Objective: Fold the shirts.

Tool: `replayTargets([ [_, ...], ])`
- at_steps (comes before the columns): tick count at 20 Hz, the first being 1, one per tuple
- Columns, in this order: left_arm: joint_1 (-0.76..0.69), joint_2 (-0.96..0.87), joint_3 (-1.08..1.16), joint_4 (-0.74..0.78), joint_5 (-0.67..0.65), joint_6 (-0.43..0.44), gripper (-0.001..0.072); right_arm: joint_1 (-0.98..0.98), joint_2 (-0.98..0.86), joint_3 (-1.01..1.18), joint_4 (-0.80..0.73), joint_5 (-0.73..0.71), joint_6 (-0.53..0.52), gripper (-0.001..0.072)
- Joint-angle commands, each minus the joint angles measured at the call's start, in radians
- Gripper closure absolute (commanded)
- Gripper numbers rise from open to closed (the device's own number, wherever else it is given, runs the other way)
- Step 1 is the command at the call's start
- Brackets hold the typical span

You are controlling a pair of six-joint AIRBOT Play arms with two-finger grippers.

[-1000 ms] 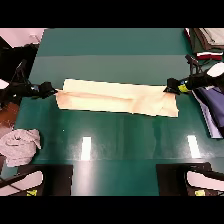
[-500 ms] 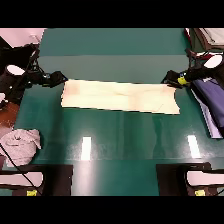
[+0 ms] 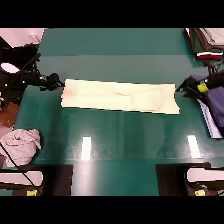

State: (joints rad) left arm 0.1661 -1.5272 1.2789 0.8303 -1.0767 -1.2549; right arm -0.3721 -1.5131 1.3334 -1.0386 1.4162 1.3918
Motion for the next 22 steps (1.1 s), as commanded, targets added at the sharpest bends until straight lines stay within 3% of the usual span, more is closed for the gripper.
replayTargets([
  [1,-0.039,-0.001,0.002,0.000,-0.074,-0.003,0.0680,-0.109,-0.001,-0.117,0.113,-0.010,-0.119,0.0112],
  [4,-0.119,-0.001,0.002,0.000,-0.095,-0.003,0.0680,-0.167,-0.011,-0.170,0.131,-0.074,-0.168,0.0119],
  [9,-0.225,-0.001,0.002,-0.002,-0.110,-0.003,0.0680,-0.153,-0.167,-0.057,0.160,0.029,-0.221,0.0119],
  [19,-0.250,-0.001,0.002,-0.031,-0.135,-0.029,0.0680,-0.019,-0.378,0.048,0.365,0.069,-0.270,0.0122],
  [21,-0.250,-0.001,0.002,-0.031,-0.135,-0.029,0.0680,0.013,-0.382,0.048,0.363,0.066,-0.312,0.0194],
  [22,-0.250,-0.001,0.002,-0.031,-0.131,-0.029,0.0680,0.020,-0.381,0.048,0.365,0.067,-0.321,0.0284],
])
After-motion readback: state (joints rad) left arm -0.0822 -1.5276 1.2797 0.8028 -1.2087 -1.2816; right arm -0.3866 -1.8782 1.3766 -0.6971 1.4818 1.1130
